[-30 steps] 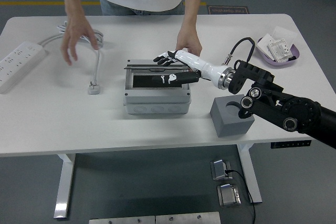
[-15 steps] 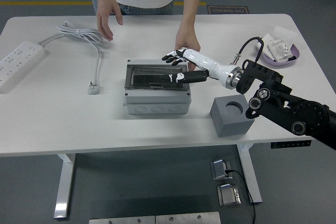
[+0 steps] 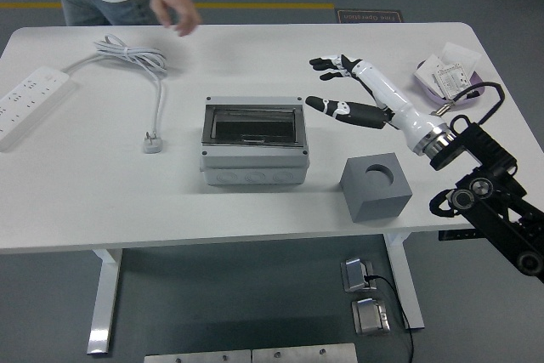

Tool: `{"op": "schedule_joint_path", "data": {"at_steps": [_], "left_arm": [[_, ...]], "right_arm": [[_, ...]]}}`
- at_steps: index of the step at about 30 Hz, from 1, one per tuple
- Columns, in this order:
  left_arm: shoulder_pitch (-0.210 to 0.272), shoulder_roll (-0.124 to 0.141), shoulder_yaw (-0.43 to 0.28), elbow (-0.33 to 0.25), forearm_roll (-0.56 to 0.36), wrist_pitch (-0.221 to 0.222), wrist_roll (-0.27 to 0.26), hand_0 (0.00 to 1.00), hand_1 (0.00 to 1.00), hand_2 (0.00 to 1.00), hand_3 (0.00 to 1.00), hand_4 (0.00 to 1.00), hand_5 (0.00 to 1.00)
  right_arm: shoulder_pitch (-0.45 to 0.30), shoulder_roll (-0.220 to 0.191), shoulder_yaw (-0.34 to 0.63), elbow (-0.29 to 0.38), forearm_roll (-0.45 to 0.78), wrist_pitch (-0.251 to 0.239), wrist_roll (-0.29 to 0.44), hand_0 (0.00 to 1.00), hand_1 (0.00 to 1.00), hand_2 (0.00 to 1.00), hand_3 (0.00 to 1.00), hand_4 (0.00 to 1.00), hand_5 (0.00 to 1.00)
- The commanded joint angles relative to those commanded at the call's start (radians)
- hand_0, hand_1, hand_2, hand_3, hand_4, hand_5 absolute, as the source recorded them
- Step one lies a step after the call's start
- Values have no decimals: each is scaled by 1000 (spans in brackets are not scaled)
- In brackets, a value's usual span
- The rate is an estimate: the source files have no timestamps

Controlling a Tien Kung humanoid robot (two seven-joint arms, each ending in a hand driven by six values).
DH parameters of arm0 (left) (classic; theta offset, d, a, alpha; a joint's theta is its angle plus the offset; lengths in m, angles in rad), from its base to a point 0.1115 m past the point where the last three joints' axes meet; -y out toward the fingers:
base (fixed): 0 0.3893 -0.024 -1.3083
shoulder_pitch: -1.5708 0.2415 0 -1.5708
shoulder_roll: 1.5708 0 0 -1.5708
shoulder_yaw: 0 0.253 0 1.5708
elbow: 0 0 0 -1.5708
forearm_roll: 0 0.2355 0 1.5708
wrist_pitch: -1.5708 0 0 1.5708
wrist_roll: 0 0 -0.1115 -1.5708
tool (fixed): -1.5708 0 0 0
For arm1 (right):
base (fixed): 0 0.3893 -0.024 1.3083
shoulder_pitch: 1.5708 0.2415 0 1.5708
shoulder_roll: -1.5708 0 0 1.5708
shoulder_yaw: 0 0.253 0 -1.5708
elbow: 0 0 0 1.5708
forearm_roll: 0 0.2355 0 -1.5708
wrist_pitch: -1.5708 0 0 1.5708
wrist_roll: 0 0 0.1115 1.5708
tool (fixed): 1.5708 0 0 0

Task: Fetch the battery,place it into the box,close the lid of the box

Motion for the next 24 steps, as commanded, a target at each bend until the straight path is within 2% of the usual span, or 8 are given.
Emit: {"op": "schedule_joint_path", "data": {"at_steps": [2,7,11,13,14,19,20,24], "left_arm": [[3,0,2,0,-5,0,-2,625,678,609,608,637,142],[7,0,11,1,-19,0,-6,625,678,609,608,637,142],[8,0,17,1,-28,0,-9,625,677,609,608,638,142],[7,0,16,1,-28,0,-9,625,677,609,608,638,142],[7,1,15,1,-27,0,-9,624,677,609,608,637,143],[6,5,7,1,-17,0,-7,624,677,609,608,637,143],[6,6,2,1,-11,0,-5,624,678,609,608,637,142],[7,8,2,1,-10,0,-4,624,678,609,608,637,142]], "right_arm": [[-63,1,66,3,39,-30,43,688,600,665,710,986,721],[-195,25,196,-50,174,-78,159,688,600,665,710,986,721],[-276,59,249,-97,313,-62,246,683,590,652,686,981,703],[-294,69,250,-107,370,-56,270,683,590,652,686,981,703],[-301,73,248,-110,400,-54,279,664,585,638,682,942,615],[-311,84,227,-116,508,-56,296,664,585,638,682,942,615],[-311,88,222,-116,518,-59,300,640,545,589,676,887,503],[-311,102,205,-113,509,-83,317,640,545,589,676,887,503]]}}
